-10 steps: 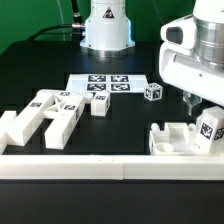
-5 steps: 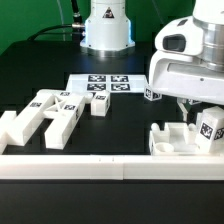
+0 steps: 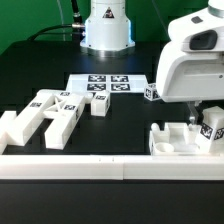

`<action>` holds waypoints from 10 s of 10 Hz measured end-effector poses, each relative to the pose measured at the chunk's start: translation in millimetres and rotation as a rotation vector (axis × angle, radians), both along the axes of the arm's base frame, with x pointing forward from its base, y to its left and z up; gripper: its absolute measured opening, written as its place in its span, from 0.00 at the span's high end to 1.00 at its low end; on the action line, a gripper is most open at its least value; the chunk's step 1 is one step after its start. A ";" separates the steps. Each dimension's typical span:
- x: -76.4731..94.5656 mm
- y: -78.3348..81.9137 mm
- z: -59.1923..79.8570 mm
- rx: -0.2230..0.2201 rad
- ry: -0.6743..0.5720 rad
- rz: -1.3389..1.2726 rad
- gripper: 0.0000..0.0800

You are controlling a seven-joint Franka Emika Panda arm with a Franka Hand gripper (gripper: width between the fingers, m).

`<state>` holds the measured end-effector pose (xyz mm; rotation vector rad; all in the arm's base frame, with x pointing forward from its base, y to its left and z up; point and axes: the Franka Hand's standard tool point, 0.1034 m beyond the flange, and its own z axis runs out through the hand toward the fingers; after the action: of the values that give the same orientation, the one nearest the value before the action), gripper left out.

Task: Assemble chair

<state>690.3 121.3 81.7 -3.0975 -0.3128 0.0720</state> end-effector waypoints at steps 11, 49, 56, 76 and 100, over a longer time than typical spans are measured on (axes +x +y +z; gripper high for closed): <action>-0.9 -5.5 -4.9 0.007 0.001 0.263 0.64; -8.1 -10.1 -10.9 -0.017 -0.003 0.130 0.50; -8.2 -9.5 -12.2 -0.019 0.017 -0.529 0.64; -8.3 -3.0 -12.5 -0.006 0.019 -0.506 0.19; -6.3 -8.8 -12.1 -0.024 0.030 -0.914 0.64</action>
Offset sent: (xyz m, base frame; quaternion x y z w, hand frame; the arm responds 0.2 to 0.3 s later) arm -0.0007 -0.0003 -0.0010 0.0029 0.0013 -0.2113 0.9774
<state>684.0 112.5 69.5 -2.9192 1.0888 0.0941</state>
